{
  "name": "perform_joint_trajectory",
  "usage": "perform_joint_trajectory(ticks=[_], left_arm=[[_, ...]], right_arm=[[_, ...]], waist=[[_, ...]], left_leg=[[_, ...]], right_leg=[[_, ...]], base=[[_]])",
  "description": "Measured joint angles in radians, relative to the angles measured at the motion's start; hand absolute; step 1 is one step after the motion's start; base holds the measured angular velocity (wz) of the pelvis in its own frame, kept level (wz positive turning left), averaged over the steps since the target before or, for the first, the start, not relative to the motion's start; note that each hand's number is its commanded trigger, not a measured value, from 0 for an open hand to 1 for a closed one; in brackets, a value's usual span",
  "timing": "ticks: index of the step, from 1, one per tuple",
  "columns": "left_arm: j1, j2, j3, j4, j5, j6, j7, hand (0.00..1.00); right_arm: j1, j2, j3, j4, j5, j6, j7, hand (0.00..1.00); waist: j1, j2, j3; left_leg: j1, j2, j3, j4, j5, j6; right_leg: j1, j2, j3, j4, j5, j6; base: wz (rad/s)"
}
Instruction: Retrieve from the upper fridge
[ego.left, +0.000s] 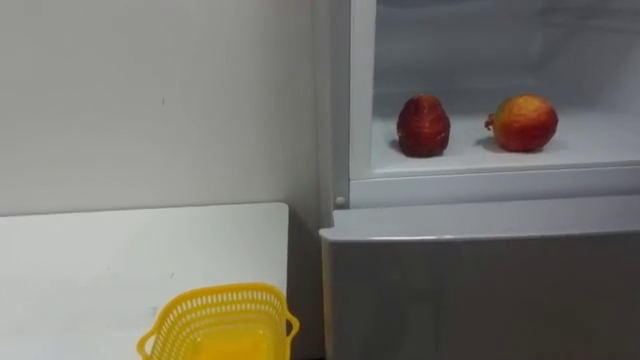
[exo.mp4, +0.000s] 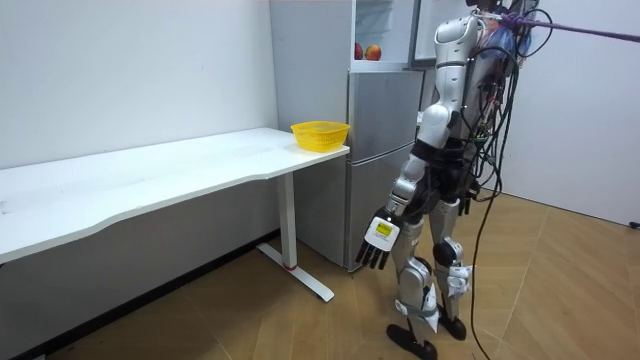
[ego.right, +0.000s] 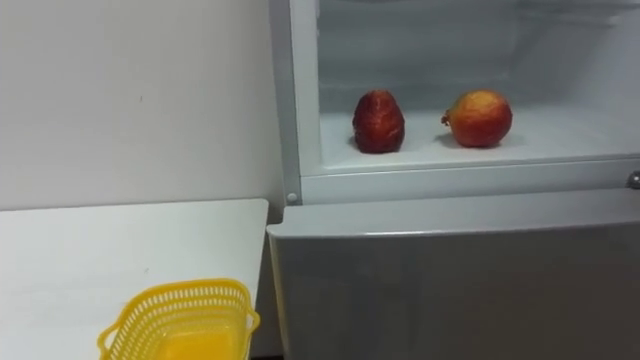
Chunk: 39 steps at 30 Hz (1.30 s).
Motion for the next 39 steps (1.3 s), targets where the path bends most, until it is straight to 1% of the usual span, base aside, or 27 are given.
perform_joint_trajectory(ticks=[1,3,4,6,8,9,11,12,13,14,15,16,17,18,19,20,21,23,25,27,28,29,34,35,37,39], left_arm=[[-0.005,0.0,0.0,0.0,0.022,-0.007,0.001,0.0],[-0.011,-0.002,0.001,0.0,0.037,-0.017,0.0,0.0],[-0.013,-0.003,0.001,0.002,0.037,-0.028,-0.001,0.0],[-0.018,-0.003,0.001,0.008,0.04,-0.04,-0.002,0.0],[-0.021,-0.004,-0.001,0.01,0.043,-0.05,-0.002,0.0],[-0.021,-0.004,0.0,0.01,0.044,-0.051,-0.002,0.0],[-0.018,-0.006,0.0,0.01,0.053,-0.053,-0.007,0.0],[-0.016,-0.006,0.0,0.01,0.055,-0.055,-0.01,0.0],[-0.014,-0.008,0.002,0.01,0.055,-0.055,-0.018,0.0],[-0.013,-0.011,0.001,0.01,0.055,-0.057,-0.022,0.0],[-0.013,-0.013,0.001,0.01,0.055,-0.057,-0.022,0.0],[-0.013,-0.015,0.001,0.009,0.055,-0.058,-0.023,0.0],[-0.011,-0.018,0.001,0.007,0.054,-0.058,-0.023,0.0],[-0.009,-0.019,0.003,0.006,0.053,-0.058,-0.023,0.0],[-0.005,-0.022,0.003,0.001,0.053,-0.058,-0.022,0.0],[-0.001,-0.022,0.005,-0.002,0.054,-0.058,-0.022,0.0],[0.001,-0.022,0.007,-0.003,0.055,-0.058,-0.022,0.0],[0.006,-0.022,0.012,-0.007,0.055,-0.068,-0.022,0.0],[0.006,-0.023,0.009,-0.017,0.054,-0.076,-0.025,0.0],[0.005,-0.024,-0.001,-0.024,0.053,-0.098,-0.031,0.0],[0.011,-0.027,-0.006,-0.023,0.051,-0.114,-0.036,0.0],[0.011,-0.027,-0.016,-0.023,0.046,-0.123,-0.041,0.0],[0.01,-0.033,-0.031,-0.022,0.047,-0.139,-0.054,0.0],[0.011,-0.033,-0.043,-0.021,0.044,-0.143,-0.054,0.0],[0.012,-0.032,-0.066,-0.022,0.033,-0.144,-0.053,0.0],[0.011,-0.032,-0.093,-0.019,0.012,-0.148,-0.053,0.0]], right_arm=[[0.0,0.0,-0.001,-0.009,0.003,-0.005,-0.011,0.0],[0.0,-0.002,-0.001,-0.02,0.01,-0.014,-0.031,0.0],[-0.001,-0.005,-0.001,-0.03,0.02,-0.023,-0.043,0.0],[0.001,-0.011,-0.003,-0.032,0.061,-0.042,-0.061,0.0],[-0.004,-0.014,-0.041,-0.041,0.158,-0.08,-0.095,0.0],[-0.008,-0.012,-0.055,-0.046,0.181,-0.091,-0.102,0.0],[-0.009,-0.007,-0.083,-0.087,0.251,-0.131,-0.126,0.0],[-0.009,-0.004,-0.086,-0.102,0.267,-0.14,-0.132,0.0],[-0.009,0.002,-0.092,-0.13,0.295,-0.158,-0.139,0.0],[-0.004,0.008,-0.094,-0.166,0.323,-0.167,-0.141,0.0],[0.0,0.01,-0.093,-0.187,0.338,-0.169,-0.143,0.0],[0.021,0.014,-0.093,-0.249,0.368,-0.169,-0.145,0.0],[0.042,0.015,-0.091,-0.316,0.394,-0.17,-0.145,0.0],[0.052,0.015,-0.091,-0.353,0.401,-0.167,-0.145,0.0],[0.08,0.016,-0.093,-0.448,0.402,-0.164,-0.144,0.0],[0.111,0.023,-0.097,-0.559,0.395,-0.164,-0.141,0.0],[0.13,0.029,-0.101,-0.615,0.395,-0.165,-0.138,0.0],[0.183,0.047,-0.104,-0.778,0.403,-0.186,-0.127,0.0],[0.202,0.054,-0.101,-0.852,0.418,-0.188,-0.123,0.0],[0.229,0.057,-0.088,-0.952,0.424,-0.188,-0.124,0.0],[0.244,0.059,-0.078,-1.018,0.424,-0.195,-0.123,0.0],[0.258,0.061,-0.071,-1.074,0.425,-0.209,-0.118,0.0],[0.262,0.062,-0.078,-1.267,0.398,-0.22,-0.121,0.0],[0.262,0.061,-0.076,-1.312,0.375,-0.23,-0.136,0.0],[0.262,0.061,-0.069,-1.363,0.346,-0.243,-0.157,0.0],[0.26,0.06,-0.053,-1.417,0.334,-0.244,-0.183,0.0]], waist=[[-0.001,-0.001,0.0053],[0.002,-0.002,0.0046],[0.002,0.002,0.0073],[-0.003,0.001,0.0086],[-0.007,0.002,0.0074],[-0.009,0.004,0.0064],[-0.022,0.005,0.0051],[-0.025,0.006,0.0043],[-0.029,0.008,0.0015],[-0.03,0.013,-0.0021],[-0.031,0.015,-0.0036],[-0.031,0.02,-0.0085],[-0.033,0.024,-0.0116],[-0.035,0.025,-0.0128],[-0.042,0.026,-0.0135],[-0.057,0.026,-0.0135],[-0.063,0.026,-0.0136],[-0.083,0.022,-0.0141],[-0.087,0.018,-0.0142],[-0.086,0.019,-0.0139],[-0.086,0.02,-0.0136],[-0.087,0.021,-0.0129],[-0.097,0.027,-0.0125],[-0.097,0.031,-0.0099],[-0.098,0.032,-0.0093],[-0.094,0.037,-0.0082]], left_leg=[[-0.002,0.0,0.003,0.001,0.0,0.0],[-0.011,0.002,0.018,0.001,0.0,0.0],[-0.013,0.004,0.022,0.001,0.0,0.0],[-0.013,0.004,0.022,0.001,0.001,0.001],[-0.014,0.004,0.023,0.001,0.001,0.001],[-0.014,0.004,0.025,0.001,0.001,0.001],[-0.014,0.005,0.027,0.002,0.001,0.001],[-0.014,0.005,0.027,0.002,0.001,0.001],[-0.014,0.006,0.029,0.001,0.001,0.001],[-0.014,0.008,0.033,0.001,0.001,0.001],[-0.014,0.009,0.036,0.001,0.001,0.001],[-0.016,0.01,0.04,0.001,0.001,0.001],[-0.016,0.011,0.043,0.001,0.001,0.001],[-0.015,0.012,0.047,0.002,0.001,0.001],[-0.013,0.013,0.053,0.005,0.001,0.0],[-0.012,0.014,0.053,0.004,0.001,0.0],[-0.011,0.014,0.053,0.002,0.001,0.0],[-0.009,0.014,0.053,0.0,0.001,0.0],[-0.007,0.015,0.065,0.001,0.001,0.0],[-0.008,0.017,0.076,-0.001,0.001,0.0],[-0.007,0.019,0.082,-0.002,0.001,0.0],[-0.006,0.02,0.09,-0.004,0.001,0.0],[-0.007,0.022,0.106,-0.013,0.0,0.001],[-0.008,0.022,0.107,-0.013,0.0,0.001],[-0.008,0.023,0.107,-0.014,0.0,0.001],[-0.008,0.024,0.115,-0.018,0.0,0.001]], right_leg=[[-0.002,0.0,0.004,0.001,0.0,0.0],[-0.014,0.0,0.004,0.003,0.003,-0.001],[-0.017,0.0,0.005,0.002,0.006,-0.001],[-0.018,0.0,0.004,0.002,0.007,-0.001],[-0.019,-0.001,0.003,0.003,0.007,-0.001],[-0.02,-0.001,0.003,0.003,0.007,-0.001],[-0.021,0.0,0.004,0.003,0.008,-0.001],[-0.023,0.0,0.005,0.003,0.008,-0.001],[-0.027,0.001,0.008,0.003,0.008,-0.002],[-0.029,0.002,0.011,0.003,0.009,-0.002],[-0.03,0.003,0.012,0.003,0.009,-0.003],[-0.028,0.004,0.016,0.003,0.009,-0.003],[-0.027,0.004,0.017,0.003,0.01,-0.004],[-0.028,0.004,0.019,0.004,0.01,-0.004],[-0.035,0.005,0.027,0.004,0.01,-0.004],[-0.036,0.005,0.027,0.004,0.01,-0.004],[-0.036,0.005,0.027,0.003,0.01,-0.004],[-0.036,0.006,0.031,0.003,0.01,-0.004],[-0.039,0.007,0.04,0.003,0.011,-0.005],[-0.044,0.009,0.055,0.004,0.015,-0.005],[-0.044,0.011,0.062,0.005,0.019,-0.005],[-0.048,0.011,0.067,0.005,0.02,-0.005],[-0.067,0.014,0.089,0.008,0.026,-0.005],[-0.071,0.015,0.093,0.011,0.027,-0.006],[-0.073,0.015,0.094,0.015,0.027,-0.006],[-0.077,0.017,0.101,0.02,0.027,-0.006]], base=[[-0.08],[-0.11],[-0.07],[-0.02],[0.0],[0.0],[0.0],[0.0],[-0.07],[-0.08],[-0.08],[-0.06],[-0.06],[-0.06],[-0.05],[-0.06],[-0.05],[-0.06],[-0.13],[-0.21],[-0.21],[-0.19],[-0.14],[-0.09],[-0.05],[-0.11]])
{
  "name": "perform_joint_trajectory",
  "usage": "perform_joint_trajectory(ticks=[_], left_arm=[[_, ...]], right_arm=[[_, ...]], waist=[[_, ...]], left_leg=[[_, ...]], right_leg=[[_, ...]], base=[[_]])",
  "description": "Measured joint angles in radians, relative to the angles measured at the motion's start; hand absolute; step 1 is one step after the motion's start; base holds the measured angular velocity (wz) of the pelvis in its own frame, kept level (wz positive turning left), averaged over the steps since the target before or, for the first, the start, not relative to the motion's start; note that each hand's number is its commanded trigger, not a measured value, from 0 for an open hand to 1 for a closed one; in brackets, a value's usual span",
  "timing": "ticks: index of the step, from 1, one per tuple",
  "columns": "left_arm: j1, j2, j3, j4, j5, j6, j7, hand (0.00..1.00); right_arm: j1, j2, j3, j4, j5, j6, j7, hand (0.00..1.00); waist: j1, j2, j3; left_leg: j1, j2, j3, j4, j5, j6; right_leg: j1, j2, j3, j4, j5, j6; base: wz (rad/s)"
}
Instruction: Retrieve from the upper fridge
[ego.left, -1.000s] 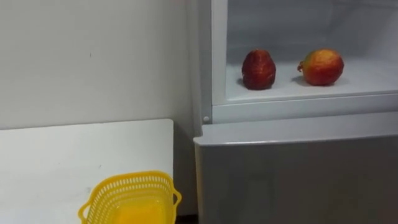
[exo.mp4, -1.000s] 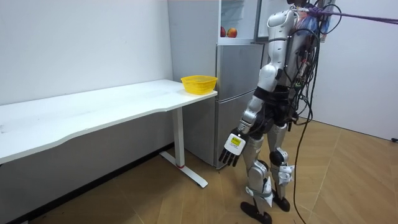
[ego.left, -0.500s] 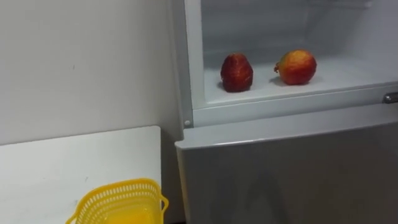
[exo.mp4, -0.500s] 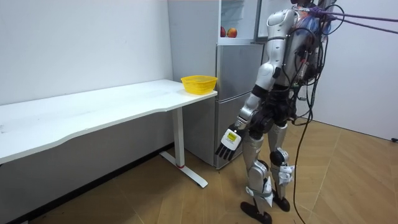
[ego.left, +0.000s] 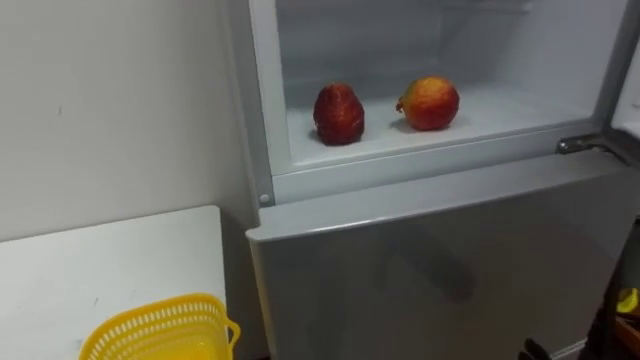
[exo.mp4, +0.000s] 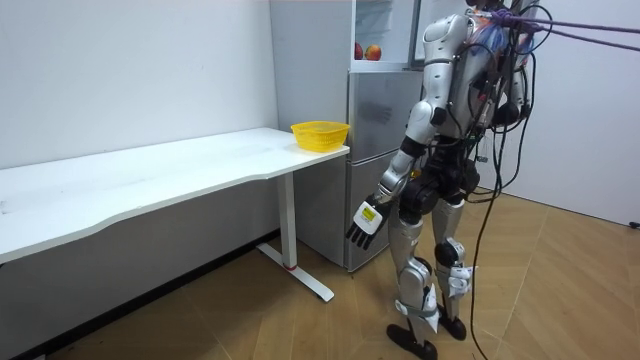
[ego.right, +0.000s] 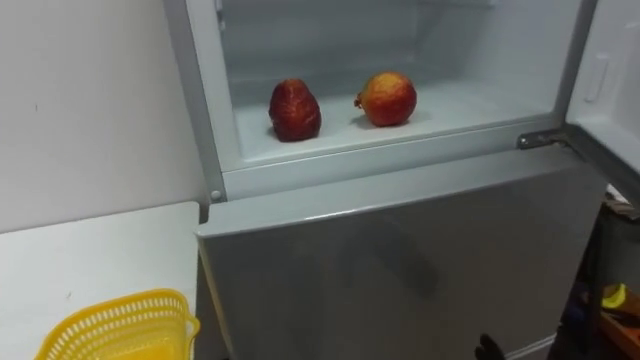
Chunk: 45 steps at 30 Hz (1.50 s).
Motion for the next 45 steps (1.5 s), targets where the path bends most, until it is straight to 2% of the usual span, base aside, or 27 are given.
perform_joint_trajectory(ticks=[4,9,15,20,24,26,31,35,39,41,45], left_arm=[[0.005,0.002,-0.006,0.019,-0.014,-0.021,-0.019,0.0],[0.001,0.005,-0.005,0.02,-0.011,-0.034,-0.044,0.0],[-0.002,0.012,0.002,0.054,-0.008,-0.039,-0.07,0.0],[-0.012,0.017,0.017,0.076,-0.009,-0.039,-0.087,0.0],[-0.021,0.021,0.026,0.099,-0.009,-0.042,-0.091,0.0],[-0.023,0.027,0.034,0.102,-0.005,-0.042,-0.103,0.0],[-0.025,0.041,0.04,0.095,0.013,-0.042,-0.106,0.0],[-0.028,0.043,0.076,0.096,0.015,-0.042,-0.105,0.0],[-0.04,0.042,0.091,0.099,0.029,-0.041,-0.103,0.0],[-0.047,0.045,0.098,0.105,0.045,-0.036,-0.103,0.0],[-0.048,0.044,0.099,0.104,0.046,-0.03,-0.104,0.0]], right_arm=[[-0.002,-0.006,0.022,-0.093,-0.022,-0.035,-0.036,0.0],[-0.024,-0.008,0.021,-0.149,-0.077,-0.041,-0.068,0.0],[-0.096,-0.017,0.009,-0.196,-0.131,-0.051,-0.123,0.0],[-0.156,-0.049,0.011,-0.272,-0.196,-0.059,-0.16,0.0],[-0.186,-0.057,0.01,-0.284,-0.222,-0.072,-0.172,0.0],[-0.209,-0.087,0.011,-0.285,-0.229,-0.072,-0.173,0.0],[-0.27,-0.135,0.008,-0.313,-0.24,-0.071,-0.168,0.0],[-0.319,-0.137,-0.014,-0.315,-0.244,-0.072,-0.17,0.0],[-0.363,-0.138,-0.037,-0.315,-0.239,-0.072,-0.179,0.0],[-0.417,-0.141,-0.041,-0.306,-0.24,-0.072,-0.189,0.0],[-0.471,-0.162,-0.053,-0.292,-0.245,-0.071,-0.194,0.0]], waist=[[0.009,0.005,0.002],[0.008,0.004,0.0014],[0.009,-0.002,-0.0001],[0.013,-0.012,-0.0034],[0.014,-0.018,-0.0049],[0.017,-0.032,-0.001],[0.018,-0.047,-0.0011],[0.042,-0.07,-0.0019],[0.049,-0.074,0.0009],[0.049,-0.078,0.0071],[0.053,-0.078,0.0075]], left_leg=[[0.002,0.005,0.015,-0.002,0.0,-0.001],[-0.007,0.006,0.013,0.0,0.001,-0.001],[-0.008,0.005,0.013,-0.001,0.001,-0.001],[-0.008,0.005,0.012,-0.005,0.001,-0.002],[-0.007,0.005,0.009,-0.008,0.001,-0.002],[-0.002,0.005,0.002,-0.009,0.001,-0.002],[-0.001,0.005,-0.024,-0.009,0.003,-0.006],[0.001,0.005,-0.028,-0.003,0.006,-0.01],[0.001,0.004,-0.038,-0.003,0.006,-0.01],[-0.004,0.005,-0.043,-0.005,0.006,-0.01],[-0.007,0.006,-0.051,0.001,0.007,-0.011]], right_leg=[[0.001,0.005,0.011,0.0,0.002,-0.003],[-0.007,0.006,0.01,0.001,0.002,-0.004],[-0.009,0.006,0.01,0.0,0.003,-0.004],[-0.009,0.007,0.011,-0.003,0.003,-0.003],[-0.008,0.007,0.005,-0.003,0.003,-0.003],[0.0,0.007,-0.002,-0.003,0.003,-0.003],[0.009,0.009,-0.019,-0.006,0.003,-0.003],[0.018,0.011,-0.019,-0.019,0.003,-0.003],[0.024,0.012,-0.021,-0.022,0.003,-0.003],[0.024,0.011,-0.045,-0.022,0.004,-0.003],[0.027,0.007,-0.087,-0.021,0.004,-0.004]], base=[[-0.09],[0.0],[0.0],[0.0],[0.0],[0.07],[0.12],[0.02],[0.08],[0.06],[0.09]])
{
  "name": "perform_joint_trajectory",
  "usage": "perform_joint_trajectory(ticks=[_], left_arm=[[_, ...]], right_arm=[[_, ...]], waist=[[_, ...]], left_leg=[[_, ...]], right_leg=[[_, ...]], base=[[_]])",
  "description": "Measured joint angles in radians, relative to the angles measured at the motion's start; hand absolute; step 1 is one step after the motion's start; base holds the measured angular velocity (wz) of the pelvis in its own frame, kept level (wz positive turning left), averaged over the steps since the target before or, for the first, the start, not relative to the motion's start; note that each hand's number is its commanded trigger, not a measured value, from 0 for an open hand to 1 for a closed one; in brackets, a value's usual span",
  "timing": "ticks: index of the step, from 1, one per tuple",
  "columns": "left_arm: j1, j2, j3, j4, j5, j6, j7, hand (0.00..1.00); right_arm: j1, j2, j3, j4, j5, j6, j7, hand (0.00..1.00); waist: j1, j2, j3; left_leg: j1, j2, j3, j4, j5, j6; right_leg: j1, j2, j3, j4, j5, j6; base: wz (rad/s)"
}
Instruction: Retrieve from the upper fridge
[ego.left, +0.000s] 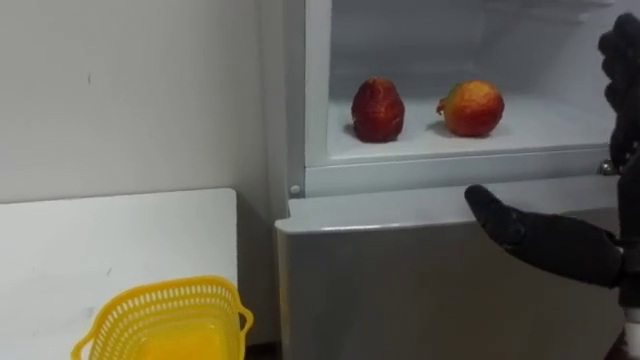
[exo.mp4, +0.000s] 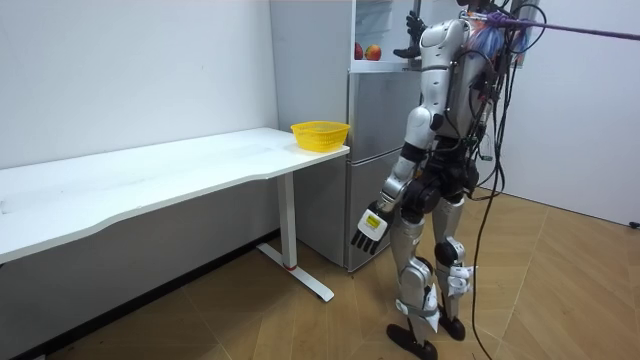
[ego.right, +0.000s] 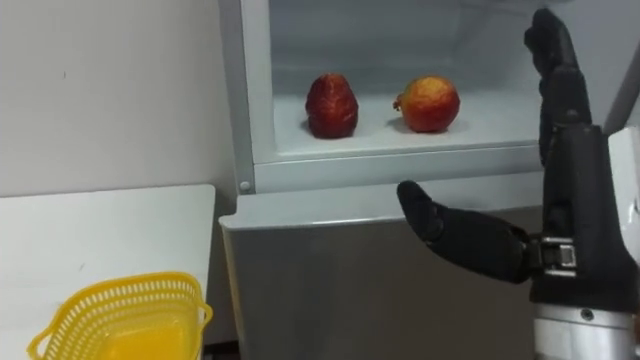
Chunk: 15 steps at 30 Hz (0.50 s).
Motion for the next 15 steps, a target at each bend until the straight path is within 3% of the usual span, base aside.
perform_joint_trajectory(ticks=[11,15], left_arm=[[0.001,-0.001,0.013,-0.009,0.014,0.001,0.009,0.0],[-0.013,0.0,0.018,-0.012,0.04,0.018,0.008,0.0]], right_arm=[[-0.237,-0.067,-0.021,0.148,0.119,0.023,0.009,0.0],[-0.248,-0.067,-0.02,0.189,0.117,0.046,0.019,0.0]], waist=[[0.029,-0.011,-0.002],[0.049,-0.014,-0.003]], left_leg=[[0.009,-0.003,-0.022,0.01,0.001,0.0],[0.007,-0.004,-0.027,0.014,0.001,0.0]], right_leg=[[0.021,-0.005,-0.042,-0.001,0.0,0.0],[0.025,-0.007,-0.047,-0.001,0.0,0.0]], base=[[0.06],[0.07]])
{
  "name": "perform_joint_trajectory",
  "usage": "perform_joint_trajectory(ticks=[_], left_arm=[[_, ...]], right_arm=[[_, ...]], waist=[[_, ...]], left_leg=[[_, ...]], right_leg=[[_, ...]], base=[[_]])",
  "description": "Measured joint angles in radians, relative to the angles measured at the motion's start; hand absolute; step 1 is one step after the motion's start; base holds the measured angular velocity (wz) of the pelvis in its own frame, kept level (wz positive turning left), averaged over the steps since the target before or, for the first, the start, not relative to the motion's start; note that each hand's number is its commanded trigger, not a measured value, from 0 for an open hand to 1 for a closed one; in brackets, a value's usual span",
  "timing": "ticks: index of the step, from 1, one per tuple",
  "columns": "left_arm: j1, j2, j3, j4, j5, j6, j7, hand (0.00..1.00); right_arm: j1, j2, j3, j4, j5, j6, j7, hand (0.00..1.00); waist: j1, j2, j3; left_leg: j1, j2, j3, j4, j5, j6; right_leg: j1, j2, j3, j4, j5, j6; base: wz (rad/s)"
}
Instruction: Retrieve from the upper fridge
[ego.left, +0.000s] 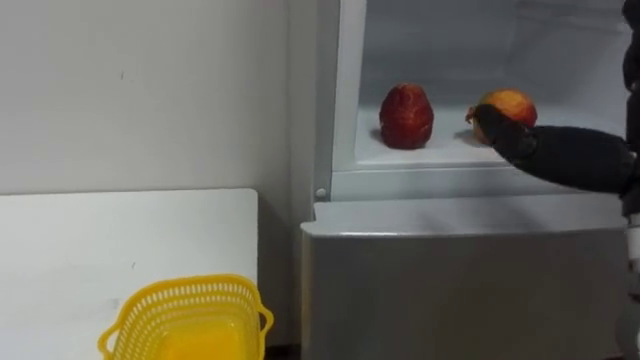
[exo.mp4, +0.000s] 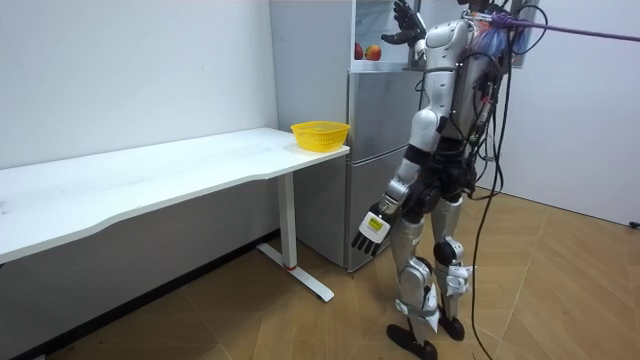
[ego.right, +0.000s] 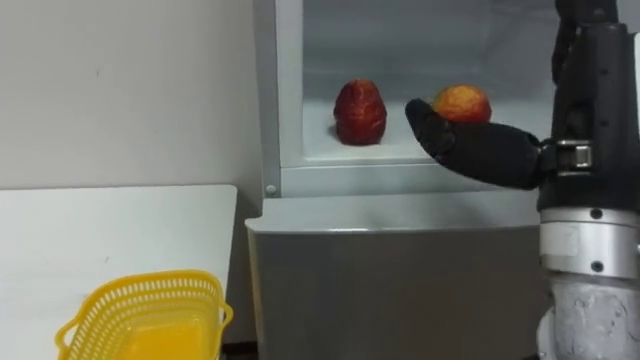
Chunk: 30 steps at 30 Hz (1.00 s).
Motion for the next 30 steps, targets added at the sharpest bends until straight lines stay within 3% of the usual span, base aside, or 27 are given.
perform_joint_trajectory(ticks=[6,9,16,20,30], left_arm=[[-0.004,0.002,0.0,-0.033,0.039,0.018,-0.003,0.0],[-0.003,0.006,-0.001,-0.035,0.039,0.021,-0.008,0.0],[-0.003,0.019,-0.003,-0.06,0.038,0.038,-0.006,0.0],[0.0,0.024,-0.003,-0.077,0.036,0.043,0.001,0.0],[-0.004,0.024,-0.003,-0.08,0.037,0.062,0.019,0.0]], right_arm=[[-0.019,-0.028,0.003,0.049,0.028,0.021,0.024,0.0],[-0.076,-0.049,0.012,0.092,0.05,0.029,0.028,0.0],[-0.171,-0.11,0.064,0.155,0.064,0.057,0.042,0.0],[-0.189,-0.111,0.088,0.206,0.067,0.085,0.052,0.0],[-0.198,-0.112,0.125,0.239,0.109,0.088,0.067,0.0]], waist=[[0.028,0.001,0.0011],[0.028,-0.002,0.0017],[0.04,-0.029,0.0046],[0.049,-0.043,0.0025],[0.05,-0.037,0.0059]], left_leg=[[-0.01,-0.003,-0.02,0.004,0.001,0.0],[-0.014,-0.003,-0.023,0.007,0.001,0.0],[-0.018,-0.005,-0.031,0.014,0.002,0.001],[-0.02,-0.01,-0.046,0.021,0.002,0.002],[-0.025,-0.012,-0.057,0.021,0.004,0.004]], right_leg=[[-0.001,-0.002,-0.02,0.001,0.0,0.0],[-0.002,-0.001,-0.022,0.002,0.0,0.0],[-0.002,-0.004,-0.041,0.002,0.0,0.0],[0.001,-0.007,-0.046,0.002,0.0,0.0],[0.004,-0.008,-0.047,0.002,0.0,0.0]], base=[[0.06],[0.0],[0.03],[0.1],[0.03]])
